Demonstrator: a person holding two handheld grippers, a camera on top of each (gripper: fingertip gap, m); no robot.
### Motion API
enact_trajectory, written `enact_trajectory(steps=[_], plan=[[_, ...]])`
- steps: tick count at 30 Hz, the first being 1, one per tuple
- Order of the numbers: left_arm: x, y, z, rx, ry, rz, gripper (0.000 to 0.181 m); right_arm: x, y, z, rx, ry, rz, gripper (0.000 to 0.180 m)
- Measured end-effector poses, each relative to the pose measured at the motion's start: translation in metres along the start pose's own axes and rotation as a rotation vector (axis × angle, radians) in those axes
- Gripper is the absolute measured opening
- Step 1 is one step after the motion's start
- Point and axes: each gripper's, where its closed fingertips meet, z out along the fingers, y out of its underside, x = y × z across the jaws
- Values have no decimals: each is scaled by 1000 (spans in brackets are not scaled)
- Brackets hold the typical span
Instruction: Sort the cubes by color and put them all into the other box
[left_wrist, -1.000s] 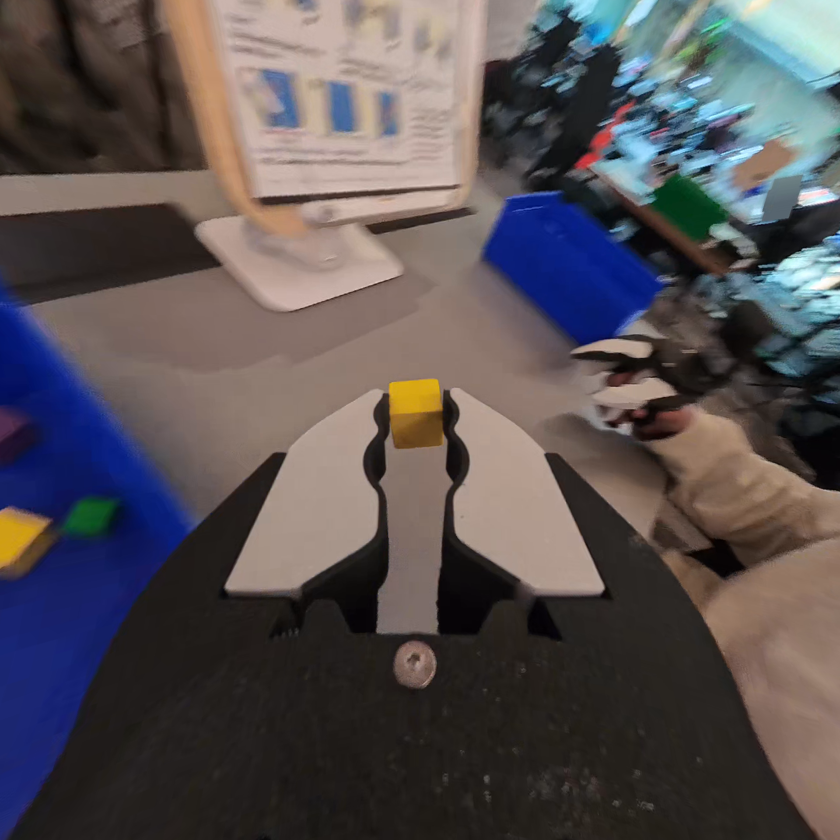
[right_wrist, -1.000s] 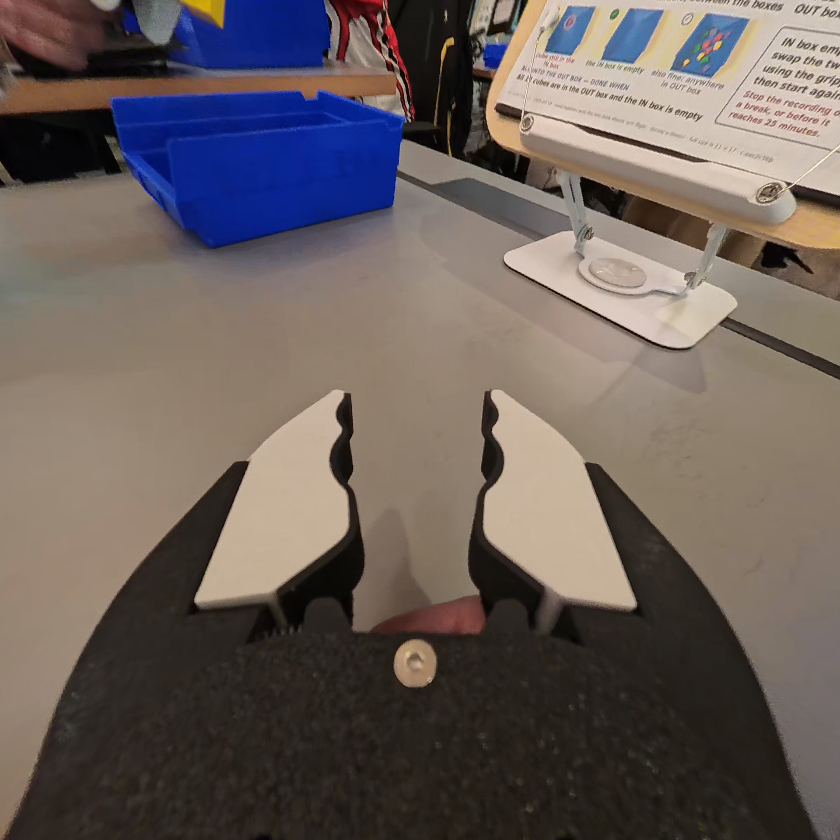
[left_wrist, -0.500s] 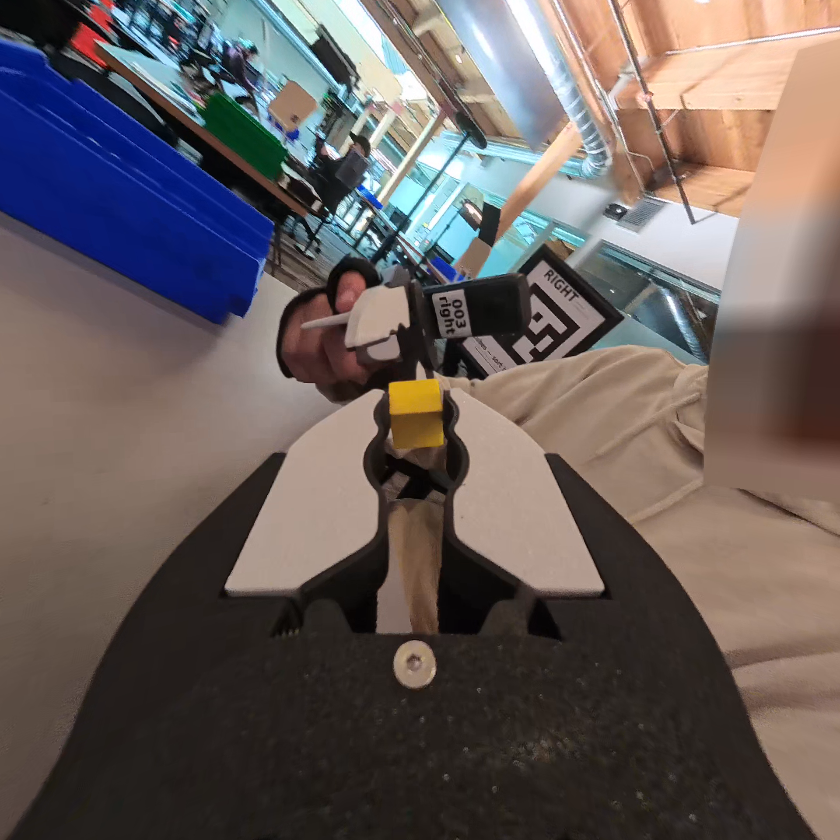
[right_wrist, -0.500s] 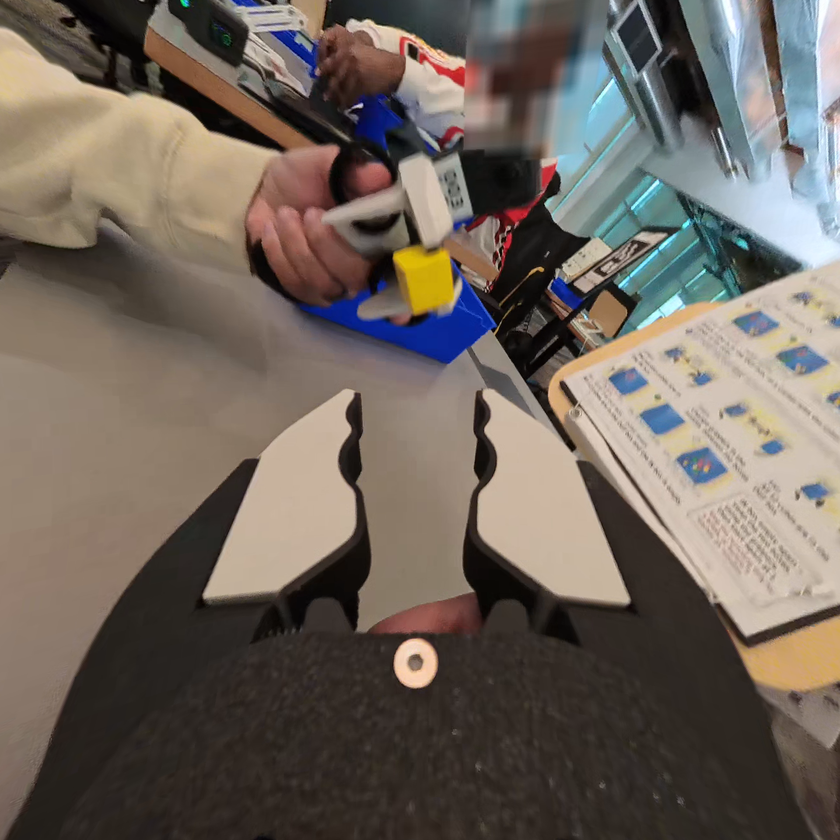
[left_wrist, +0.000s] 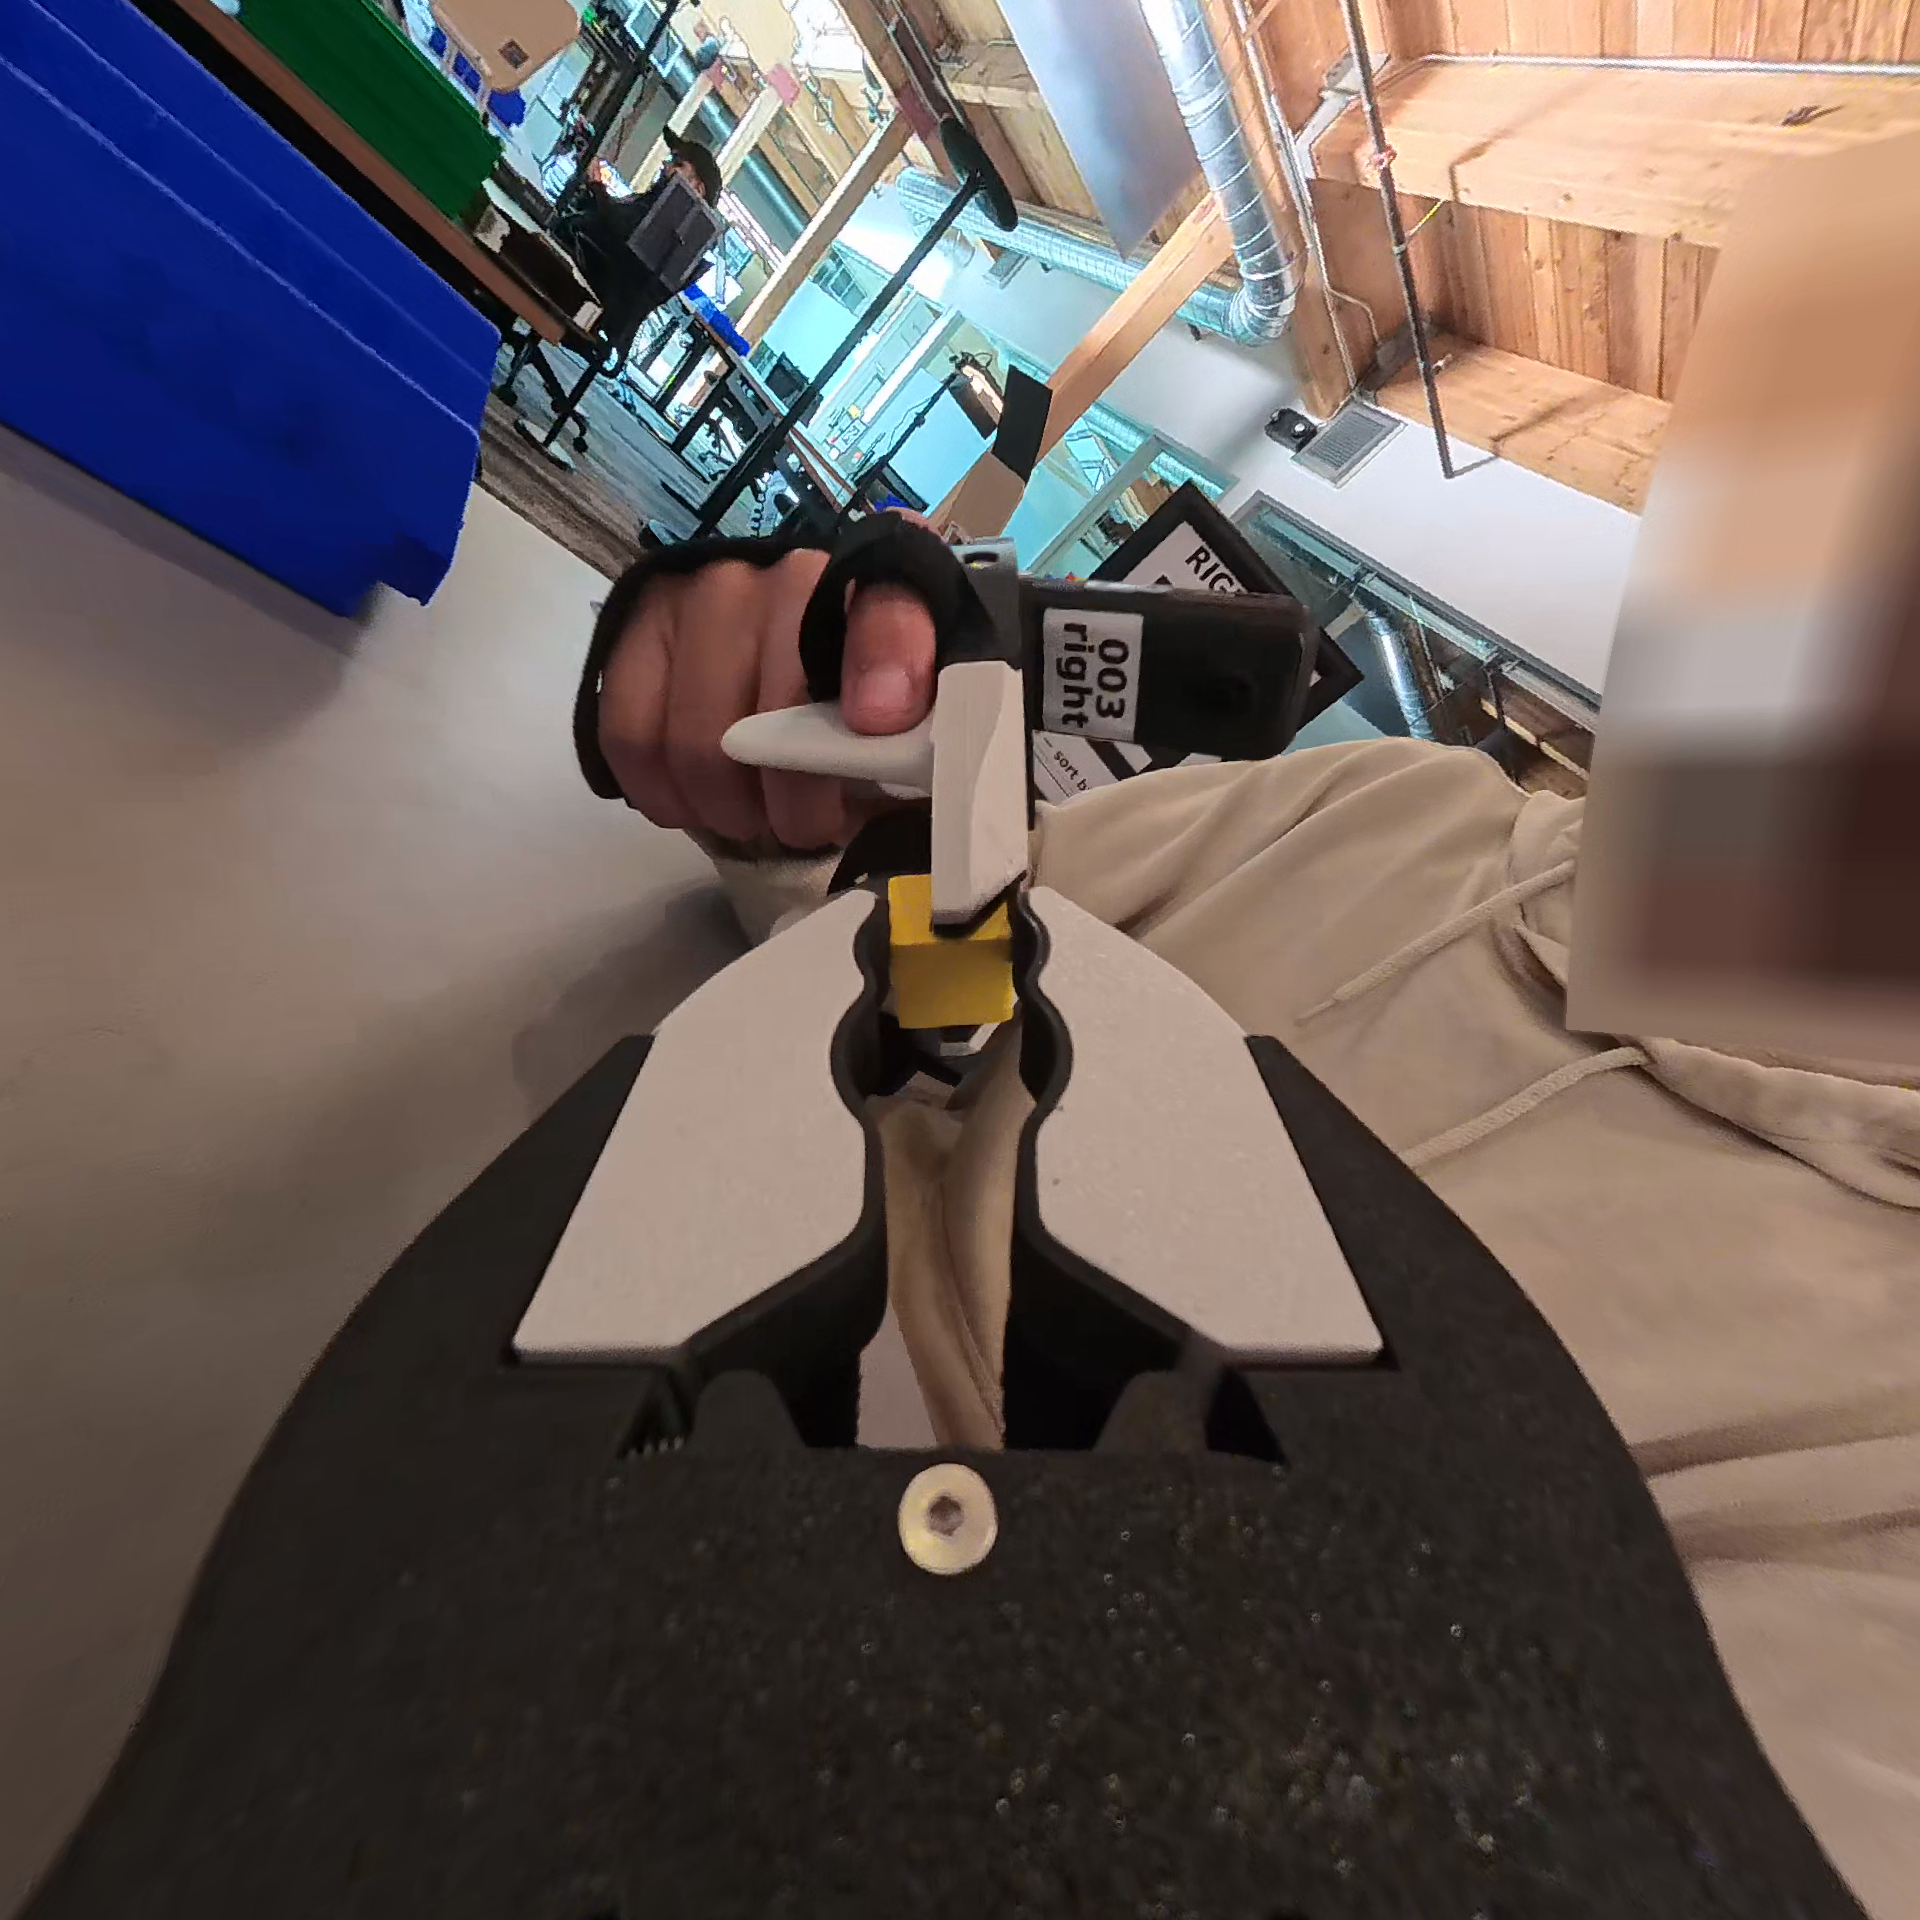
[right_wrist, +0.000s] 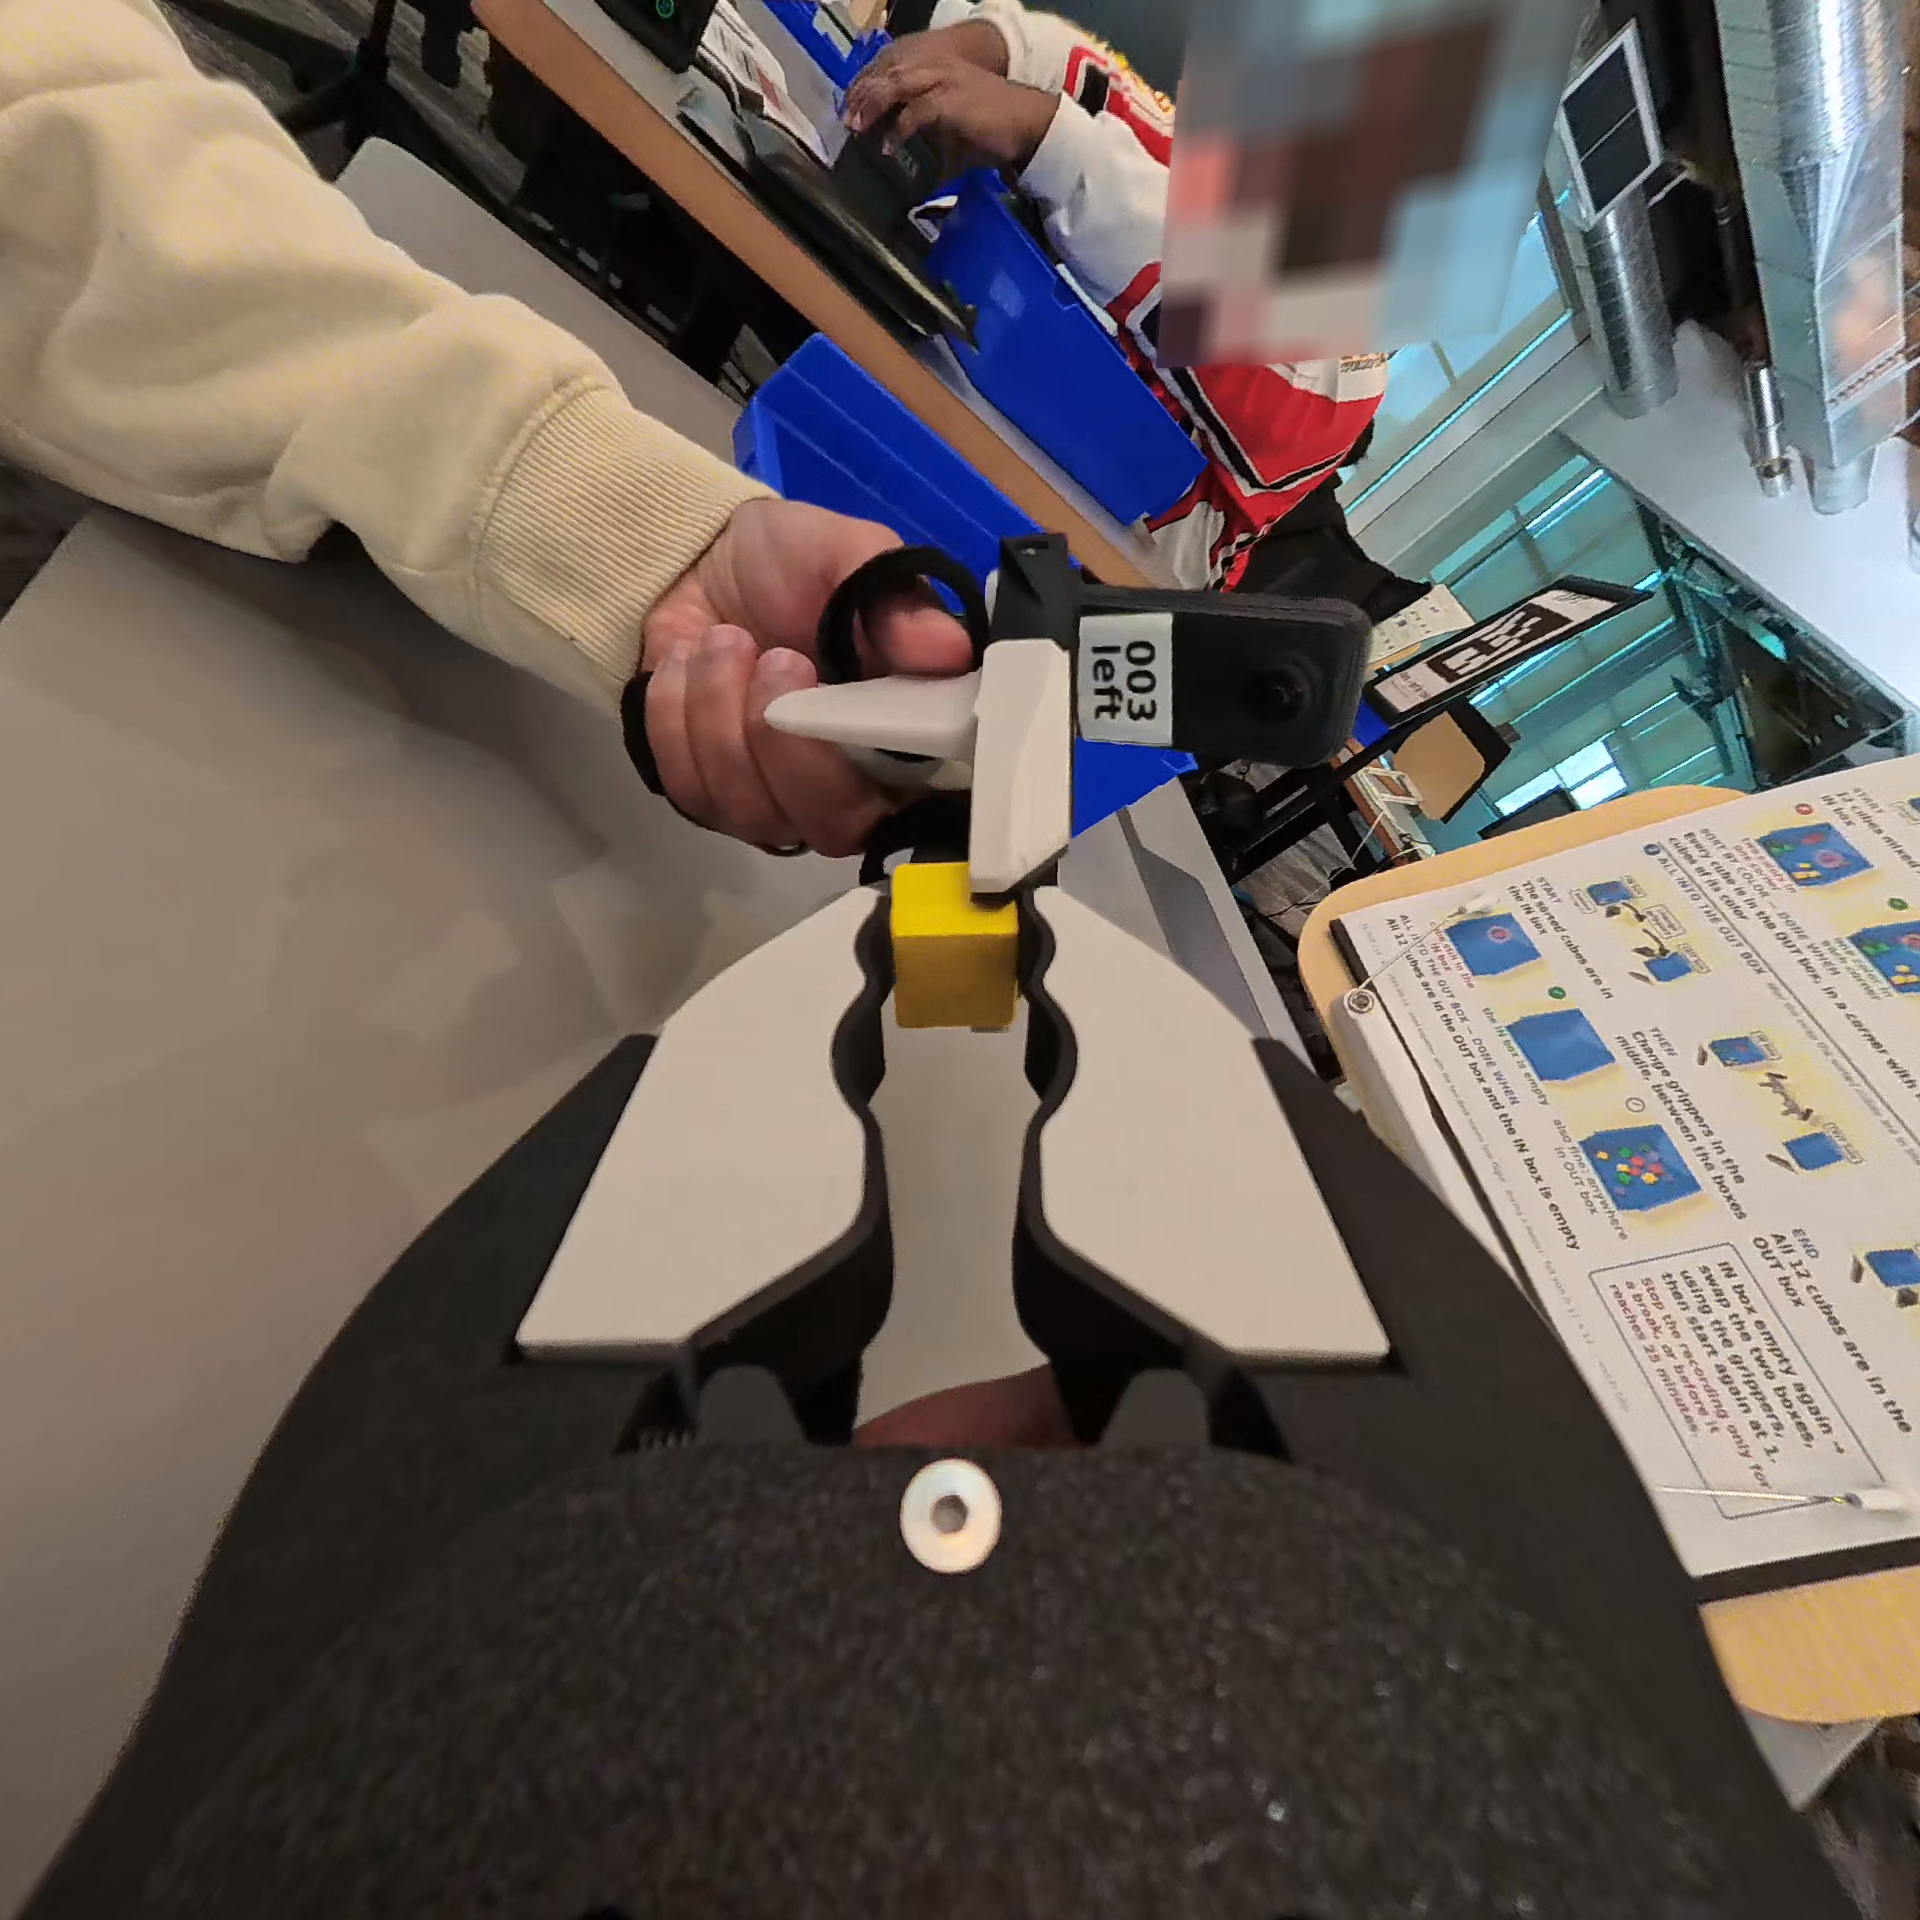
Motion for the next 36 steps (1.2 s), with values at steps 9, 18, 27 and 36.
enact_trajectory(steps=[9,18,27,36], plan=[[-55,-17,-80,335,-773,224,59,21,37,-38,-139,179,214,23],[-67,14,-148,383,-1405,300,55,8,122,-78,-321,357,665,23],[-55,12,-132,304,-1479,521,48,92,122,-184,-457,569,699,23],[-62,13,-128,290,-1428,458,47,98,260,-270,-990,229,954,23]])
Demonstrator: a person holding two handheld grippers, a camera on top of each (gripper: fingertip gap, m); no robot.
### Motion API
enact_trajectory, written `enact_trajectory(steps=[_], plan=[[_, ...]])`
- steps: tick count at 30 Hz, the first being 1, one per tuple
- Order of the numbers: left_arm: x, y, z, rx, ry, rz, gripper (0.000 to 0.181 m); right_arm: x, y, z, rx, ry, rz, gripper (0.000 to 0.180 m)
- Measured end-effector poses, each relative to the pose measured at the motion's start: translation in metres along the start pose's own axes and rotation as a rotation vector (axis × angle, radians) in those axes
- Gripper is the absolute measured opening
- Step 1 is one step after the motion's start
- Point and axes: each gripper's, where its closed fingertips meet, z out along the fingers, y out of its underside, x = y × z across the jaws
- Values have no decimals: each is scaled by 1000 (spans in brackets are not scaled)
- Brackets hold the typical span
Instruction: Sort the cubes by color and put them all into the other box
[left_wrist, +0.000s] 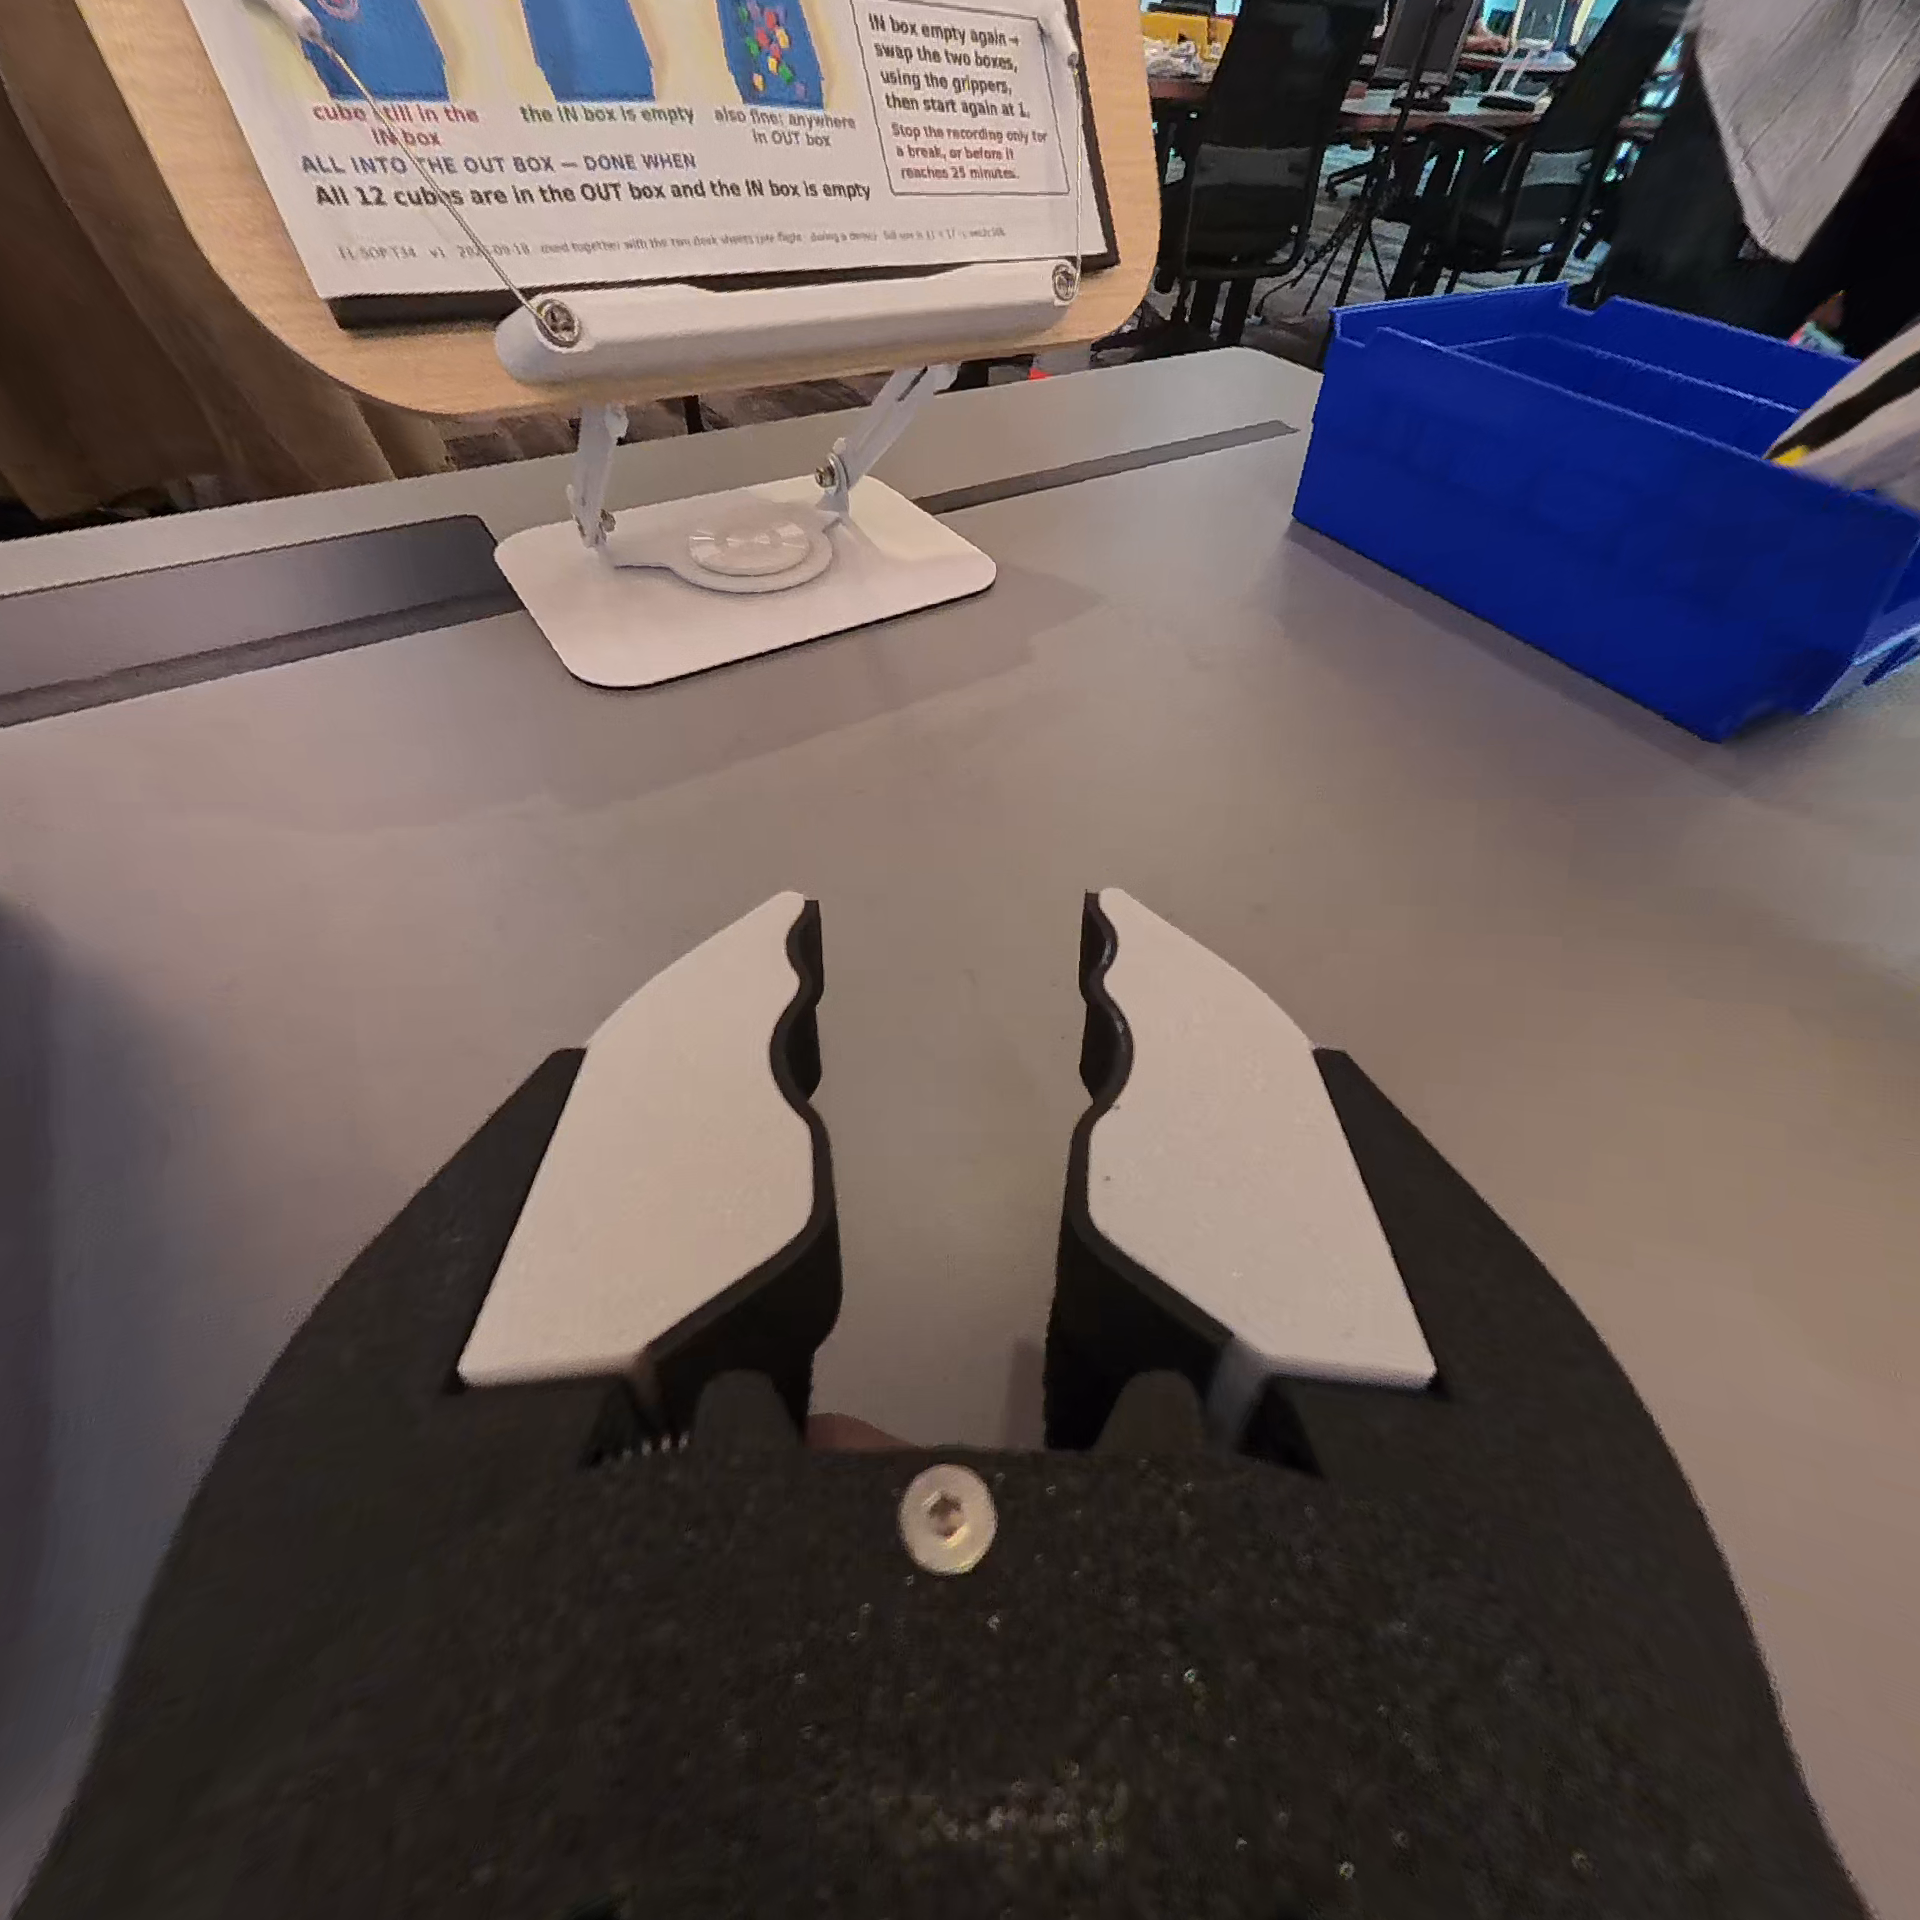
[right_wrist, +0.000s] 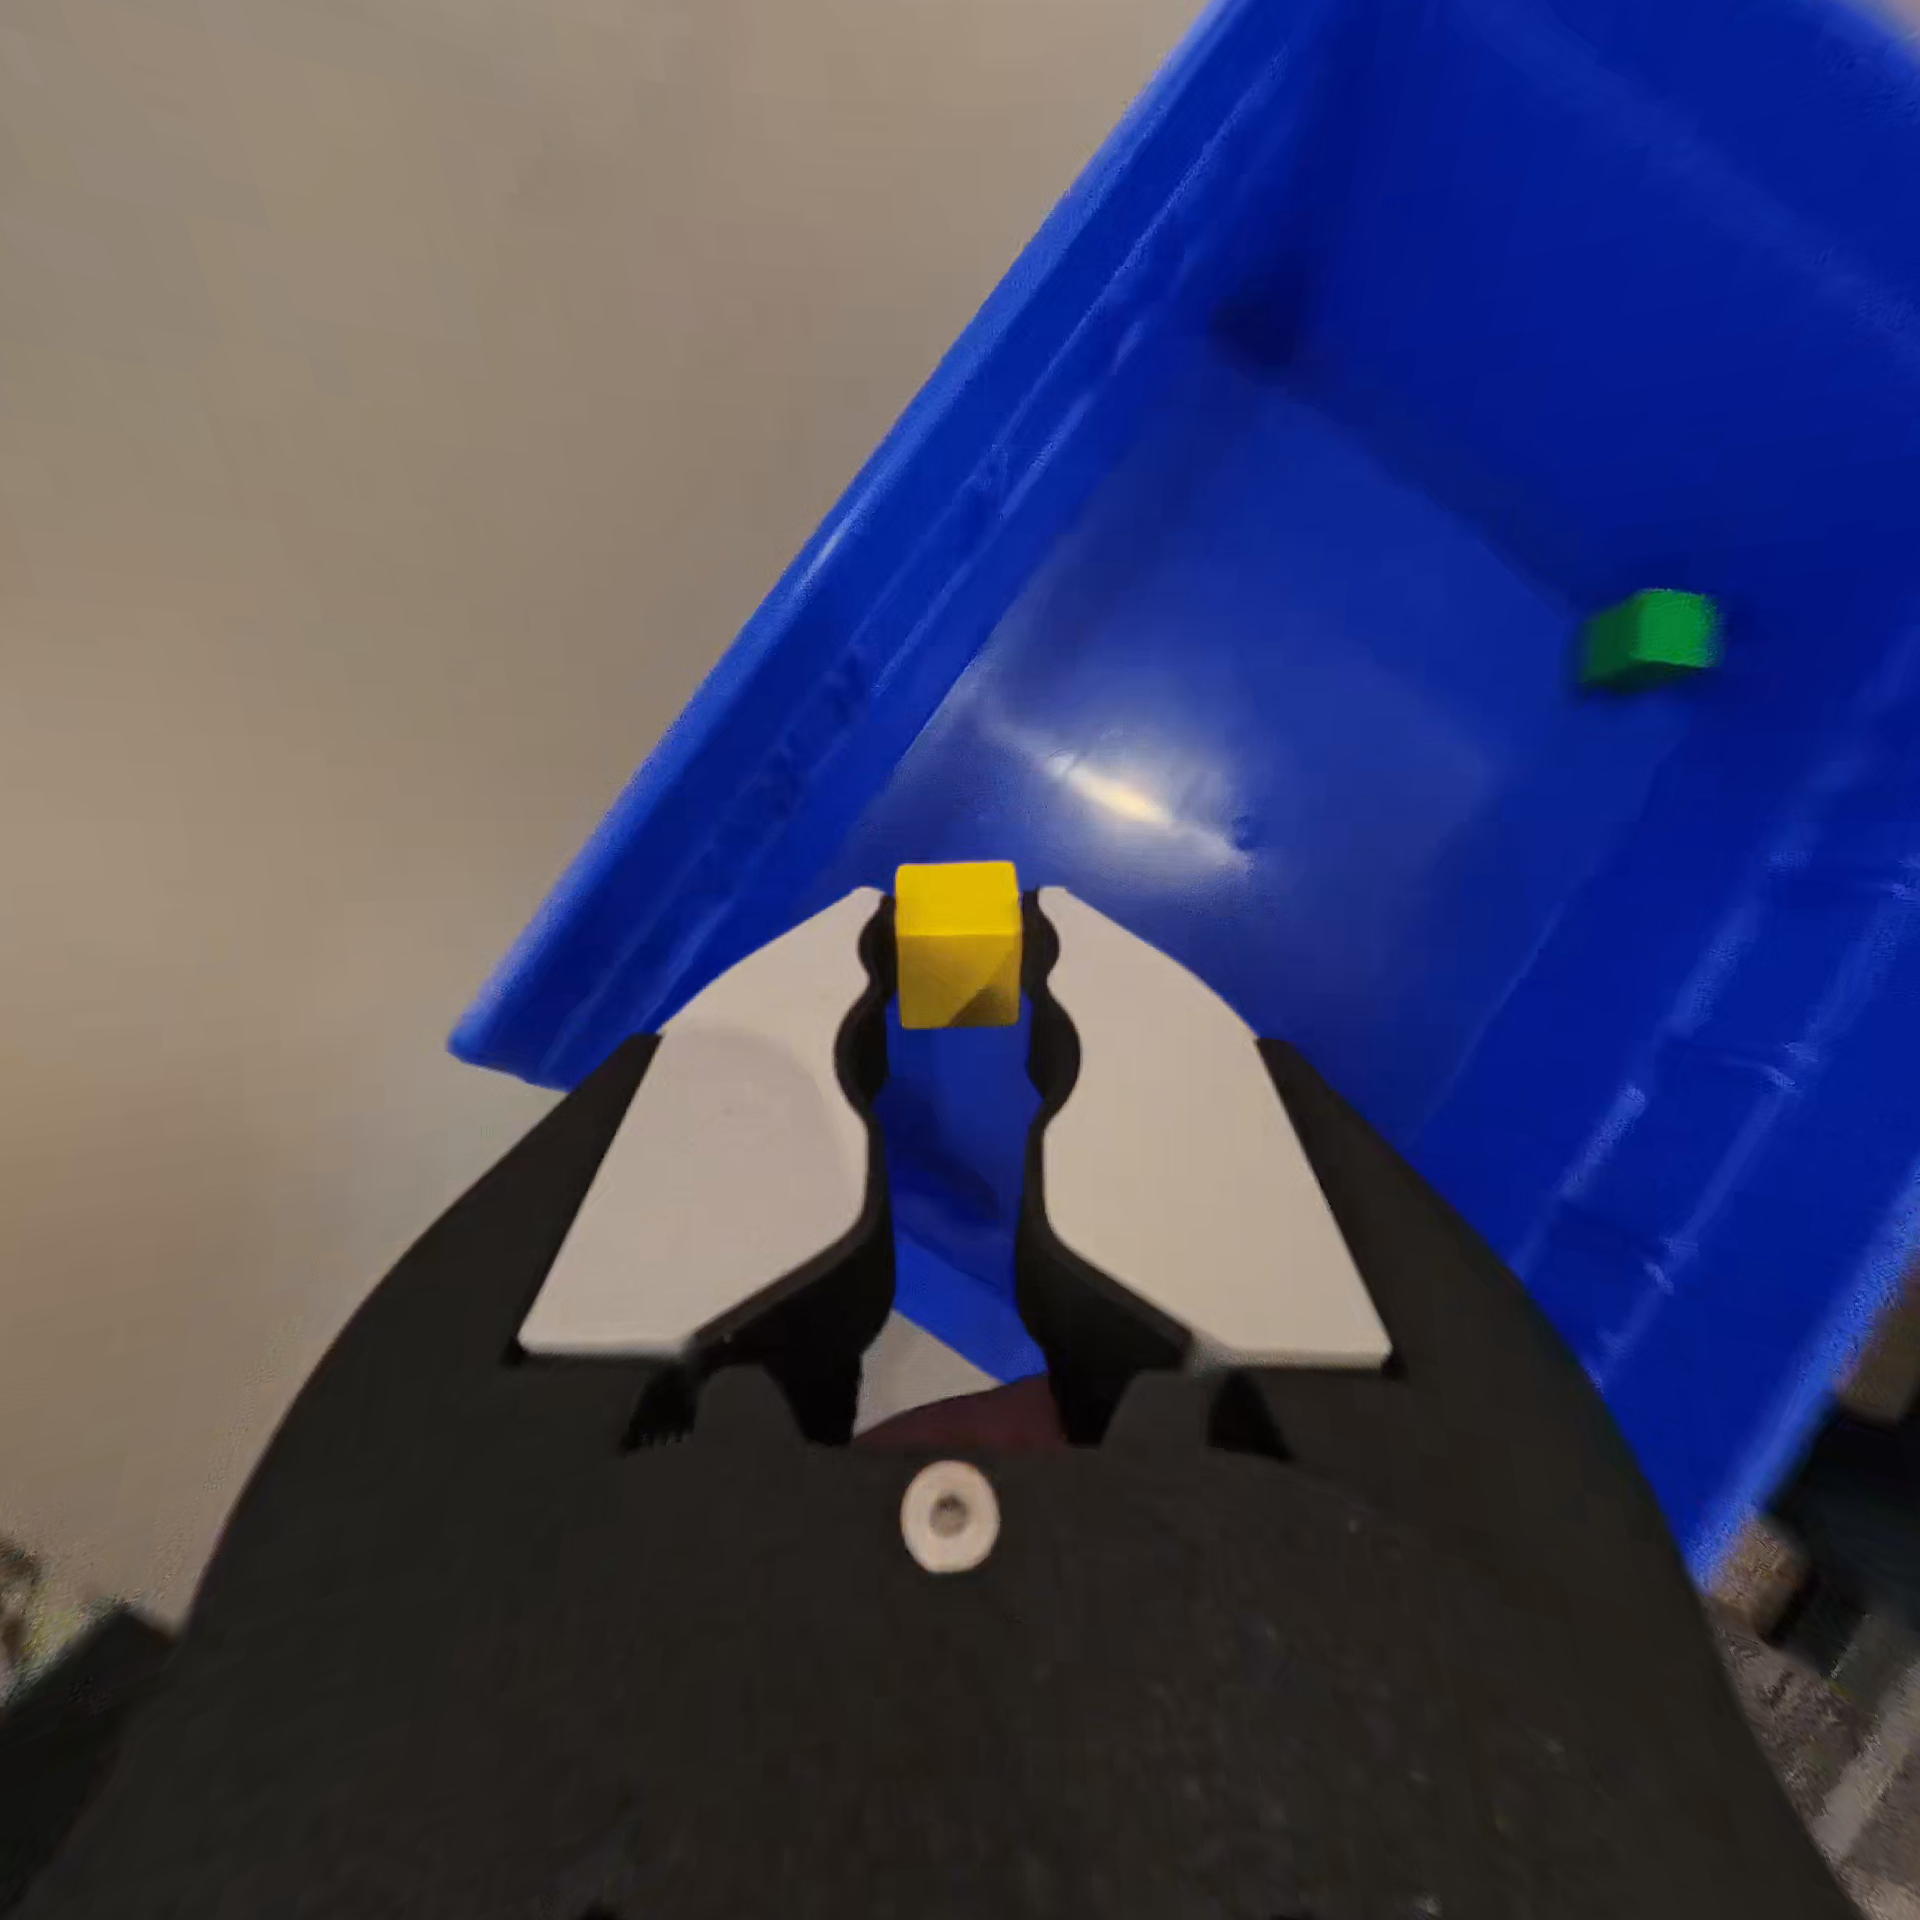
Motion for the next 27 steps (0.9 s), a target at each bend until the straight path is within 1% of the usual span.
enact_trajectory(steps=[2,5,9,12,17,20,22,23,25,27], plan=[[-1,0,1,-7,-4,4,47,-8,10,20,-95,-122,-64,23],[-1,1,2,-14,-10,8,47,-19,18,39,-194,-261,-156,23],[-3,7,5,-37,-20,14,48,-27,36,54,-354,-357,-225,23],[-7,9,5,-45,-35,11,48,-33,42,60,-395,-391,-260,23],[-12,14,5,-65,-45,-9,50,-35,40,61,-368,-395,-273,23],[-14,17,5,-79,-55,-14,51,-27,35,54,-311,-349,-258,36],[-15,17,4,-86,-65,-19,52,-15,23,39,-214,-268,-226,43],[-15,17,3,-88,-69,-22,52,-8,15,28,-155,-198,-215,48],[-16,18,3,-96,-72,-34,53,6,-3,-4,-9,2,-198,52],[-14,20,3,-107,-65,-44,54,1,-19,-42,150,176,-180,56]])
